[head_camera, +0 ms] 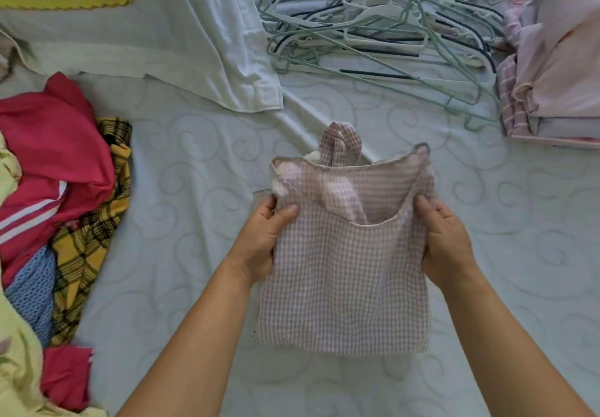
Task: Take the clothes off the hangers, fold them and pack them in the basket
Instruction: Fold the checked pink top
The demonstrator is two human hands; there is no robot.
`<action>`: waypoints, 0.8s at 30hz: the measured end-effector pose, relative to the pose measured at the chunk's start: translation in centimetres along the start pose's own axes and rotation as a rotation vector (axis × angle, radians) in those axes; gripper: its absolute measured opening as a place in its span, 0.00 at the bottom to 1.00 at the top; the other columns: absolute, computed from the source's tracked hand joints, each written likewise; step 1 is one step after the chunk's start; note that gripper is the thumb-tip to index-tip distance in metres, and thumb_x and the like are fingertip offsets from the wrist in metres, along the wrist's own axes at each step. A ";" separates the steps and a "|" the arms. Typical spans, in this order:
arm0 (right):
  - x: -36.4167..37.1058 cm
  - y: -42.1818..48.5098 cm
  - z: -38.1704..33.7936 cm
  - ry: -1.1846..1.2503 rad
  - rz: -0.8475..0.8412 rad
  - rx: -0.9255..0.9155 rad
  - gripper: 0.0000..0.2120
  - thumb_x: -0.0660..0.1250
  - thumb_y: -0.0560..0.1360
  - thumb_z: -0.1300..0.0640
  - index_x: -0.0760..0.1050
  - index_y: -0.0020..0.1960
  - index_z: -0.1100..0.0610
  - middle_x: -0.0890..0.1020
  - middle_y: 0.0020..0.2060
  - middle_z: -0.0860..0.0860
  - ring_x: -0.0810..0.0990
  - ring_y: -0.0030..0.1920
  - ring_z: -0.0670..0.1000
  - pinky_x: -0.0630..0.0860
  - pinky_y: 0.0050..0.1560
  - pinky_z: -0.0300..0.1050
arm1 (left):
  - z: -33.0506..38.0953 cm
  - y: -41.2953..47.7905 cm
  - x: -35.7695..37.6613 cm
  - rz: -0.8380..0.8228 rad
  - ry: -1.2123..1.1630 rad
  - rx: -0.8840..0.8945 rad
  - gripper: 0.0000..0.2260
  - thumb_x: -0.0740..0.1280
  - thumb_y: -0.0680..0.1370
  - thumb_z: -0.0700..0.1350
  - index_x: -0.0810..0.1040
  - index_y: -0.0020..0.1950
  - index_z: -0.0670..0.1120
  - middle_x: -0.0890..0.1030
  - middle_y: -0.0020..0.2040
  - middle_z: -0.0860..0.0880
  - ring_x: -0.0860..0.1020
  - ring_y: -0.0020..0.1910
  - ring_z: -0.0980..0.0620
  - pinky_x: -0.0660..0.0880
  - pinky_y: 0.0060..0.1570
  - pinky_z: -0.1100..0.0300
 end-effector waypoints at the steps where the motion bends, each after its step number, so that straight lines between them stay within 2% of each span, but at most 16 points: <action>1: -0.5 0.3 0.2 -0.021 0.007 0.031 0.12 0.55 0.81 0.58 0.74 0.42 0.58 0.83 0.32 0.48 0.81 0.34 0.46 0.79 0.36 0.39 | -0.1 0.2 -0.6 0.030 0.039 0.012 0.07 0.61 0.78 0.36 0.75 0.51 0.46 0.82 0.43 0.48 0.81 0.43 0.50 0.80 0.40 0.61; 2: -0.8 0.8 0.8 -0.135 0.036 0.057 0.12 0.56 0.81 0.57 0.73 0.42 0.58 0.82 0.34 0.50 0.81 0.36 0.47 0.78 0.37 0.40 | -0.3 0.4 -1.5 0.104 0.179 0.044 0.05 0.62 0.78 0.36 0.74 0.48 0.46 0.81 0.42 0.48 0.79 0.44 0.48 0.79 0.39 0.62; 3: -1.1 1.4 1.5 -0.317 0.063 0.057 0.11 0.57 0.81 0.56 0.74 0.44 0.58 0.82 0.38 0.51 0.80 0.40 0.50 0.77 0.39 0.42 | -0.5 0.8 -2.5 0.210 0.417 0.096 0.05 0.64 0.78 0.37 0.72 0.45 0.46 0.78 0.41 0.49 0.77 0.45 0.47 0.78 0.40 0.60; 5: -1.5 2.1 2.7 -0.643 0.156 0.006 0.06 0.60 0.79 0.55 0.73 0.50 0.58 0.78 0.43 0.52 0.76 0.48 0.54 0.72 0.42 0.42 | -1.1 1.2 -4.2 0.449 0.832 0.195 0.05 0.67 0.76 0.40 0.71 0.45 0.45 0.76 0.42 0.49 0.75 0.46 0.48 0.75 0.48 0.55; 6: -1.6 2.2 3.0 -0.735 0.204 -0.042 0.09 0.62 0.78 0.54 0.73 0.52 0.59 0.75 0.45 0.52 0.73 0.51 0.54 0.70 0.45 0.43 | -1.2 1.1 -4.7 0.554 0.893 0.239 0.08 0.69 0.75 0.42 0.72 0.49 0.43 0.76 0.46 0.47 0.74 0.48 0.47 0.73 0.52 0.53; 8: -2.0 1.6 3.4 -0.792 0.303 -0.129 0.19 0.67 0.74 0.50 0.72 0.58 0.63 0.73 0.52 0.57 0.69 0.58 0.56 0.68 0.58 0.48 | -2.0 0.8 -5.6 0.665 0.833 0.237 0.21 0.72 0.72 0.50 0.71 0.57 0.39 0.74 0.56 0.43 0.73 0.55 0.45 0.72 0.58 0.50; 9: -2.2 1.0 3.5 -0.750 0.339 -0.133 0.23 0.69 0.73 0.50 0.70 0.61 0.64 0.71 0.57 0.59 0.68 0.61 0.57 0.67 0.63 0.50 | -2.3 0.6 -5.7 0.663 0.747 0.206 0.27 0.73 0.70 0.54 0.70 0.59 0.39 0.73 0.58 0.42 0.73 0.57 0.44 0.72 0.59 0.49; 11: -3.0 0.3 4.5 -0.632 0.389 -0.031 0.27 0.71 0.72 0.49 0.67 0.63 0.63 0.70 0.61 0.59 0.71 0.61 0.56 0.69 0.65 0.54 | -2.9 1.1 -5.4 0.568 0.552 0.132 0.32 0.73 0.68 0.57 0.68 0.63 0.40 0.74 0.61 0.45 0.75 0.57 0.46 0.73 0.59 0.48; 13: -3.4 0.5 5.1 -0.472 0.332 0.090 0.24 0.70 0.72 0.47 0.70 0.60 0.62 0.75 0.58 0.57 0.77 0.57 0.56 0.73 0.60 0.56 | -2.7 1.9 -4.3 0.395 0.441 0.095 0.25 0.69 0.73 0.55 0.70 0.65 0.42 0.76 0.61 0.47 0.76 0.57 0.48 0.73 0.60 0.48; 14: -3.1 0.6 4.9 -0.382 0.261 0.139 0.19 0.68 0.73 0.48 0.74 0.56 0.60 0.79 0.54 0.57 0.79 0.53 0.55 0.76 0.58 0.56 | -2.5 2.3 -3.8 0.326 0.400 0.097 0.20 0.65 0.76 0.54 0.73 0.63 0.44 0.78 0.59 0.47 0.77 0.57 0.48 0.73 0.61 0.48; 16: -2.5 0.9 4.4 -0.256 0.152 0.198 0.09 0.66 0.76 0.50 0.77 0.49 0.56 0.82 0.50 0.56 0.81 0.50 0.55 0.77 0.55 0.54 | -1.8 2.6 -3.7 0.363 0.386 0.144 0.14 0.61 0.79 0.53 0.76 0.58 0.46 0.80 0.56 0.46 0.78 0.56 0.47 0.74 0.59 0.49; 18: -2.5 1.3 4.1 -0.314 0.133 0.109 0.09 0.66 0.76 0.52 0.75 0.53 0.56 0.80 0.54 0.55 0.80 0.51 0.54 0.76 0.56 0.54 | -1.1 2.5 -4.9 0.517 0.642 0.240 0.14 0.62 0.79 0.49 0.74 0.62 0.45 0.77 0.57 0.45 0.77 0.53 0.48 0.74 0.54 0.54; 20: -2.4 1.4 3.5 -0.468 0.157 -0.051 0.17 0.69 0.73 0.51 0.70 0.59 0.54 0.76 0.57 0.51 0.77 0.55 0.51 0.74 0.58 0.52 | -0.5 2.9 -5.7 0.521 0.970 0.330 0.17 0.65 0.77 0.46 0.70 0.66 0.46 0.75 0.57 0.42 0.76 0.52 0.45 0.74 0.51 0.52; 22: -2.1 1.7 3.1 -0.552 0.183 -0.107 0.26 0.71 0.68 0.46 0.70 0.62 0.53 0.75 0.58 0.52 0.76 0.57 0.52 0.74 0.59 0.53 | 0.2 3.4 -5.2 0.486 1.214 0.327 0.23 0.66 0.75 0.45 0.66 0.69 0.47 0.71 0.58 0.40 0.72 0.57 0.41 0.72 0.55 0.49; 24: -1.5 2.3 2.8 -0.495 0.138 -0.067 0.20 0.71 0.69 0.48 0.74 0.57 0.54 0.78 0.56 0.55 0.78 0.56 0.55 0.75 0.58 0.55 | 1.2 4.1 -4.3 0.511 1.436 0.314 0.24 0.66 0.75 0.44 0.65 0.70 0.46 0.68 0.61 0.40 0.67 0.61 0.41 0.66 0.60 0.50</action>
Point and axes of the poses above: each hand's wrist, its own y-axis towards the middle knuckle, its own x-axis out of the palm, z = x × y, the point moved 3 cm from there along y, towards the middle knuckle
